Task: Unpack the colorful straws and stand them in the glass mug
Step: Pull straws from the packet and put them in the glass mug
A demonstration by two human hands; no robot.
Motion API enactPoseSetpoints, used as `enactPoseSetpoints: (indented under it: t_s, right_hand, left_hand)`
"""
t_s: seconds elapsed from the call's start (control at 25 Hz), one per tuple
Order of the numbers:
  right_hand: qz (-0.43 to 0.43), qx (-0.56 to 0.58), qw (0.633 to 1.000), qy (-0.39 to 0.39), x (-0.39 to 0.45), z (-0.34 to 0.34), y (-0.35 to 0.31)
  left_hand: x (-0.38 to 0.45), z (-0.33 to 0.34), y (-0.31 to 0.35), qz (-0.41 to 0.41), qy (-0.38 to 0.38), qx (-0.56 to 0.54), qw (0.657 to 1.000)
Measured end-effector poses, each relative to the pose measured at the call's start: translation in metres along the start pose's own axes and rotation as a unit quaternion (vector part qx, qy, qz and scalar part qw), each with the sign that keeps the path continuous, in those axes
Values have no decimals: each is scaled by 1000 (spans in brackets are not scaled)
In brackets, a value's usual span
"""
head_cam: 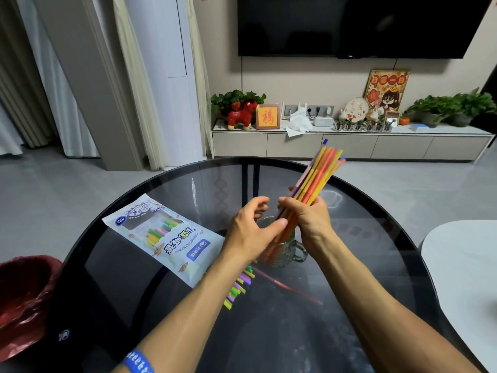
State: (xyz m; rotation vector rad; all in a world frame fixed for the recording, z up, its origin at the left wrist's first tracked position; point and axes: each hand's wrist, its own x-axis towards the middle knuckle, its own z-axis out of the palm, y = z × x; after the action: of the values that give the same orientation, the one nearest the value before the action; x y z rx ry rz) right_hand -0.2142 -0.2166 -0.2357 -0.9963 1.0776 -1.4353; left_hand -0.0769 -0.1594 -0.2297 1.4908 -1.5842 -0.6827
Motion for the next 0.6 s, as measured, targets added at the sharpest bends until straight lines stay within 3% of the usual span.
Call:
enactPoseSetpoints:
  t_s: [0.12,0.28,0.44,0.6]
  right_hand:
    - [-17,0,1000,7,-4,0,1]
    - [-18,-32,999,-40,-11,-2,-1]
    - [-3,-40,999,-35,-15,-11,-5]
    - [15,-61,996,-63,-25,-18,-9]
  left_hand:
    - [-9,-1,-12,-18,-101,71,992]
    - [-12,4,-17,-27,-53,93,994]
    - [-15,12,-15,-22,-19,85,996]
    - [-23,10,-18,-41,-44,72,996]
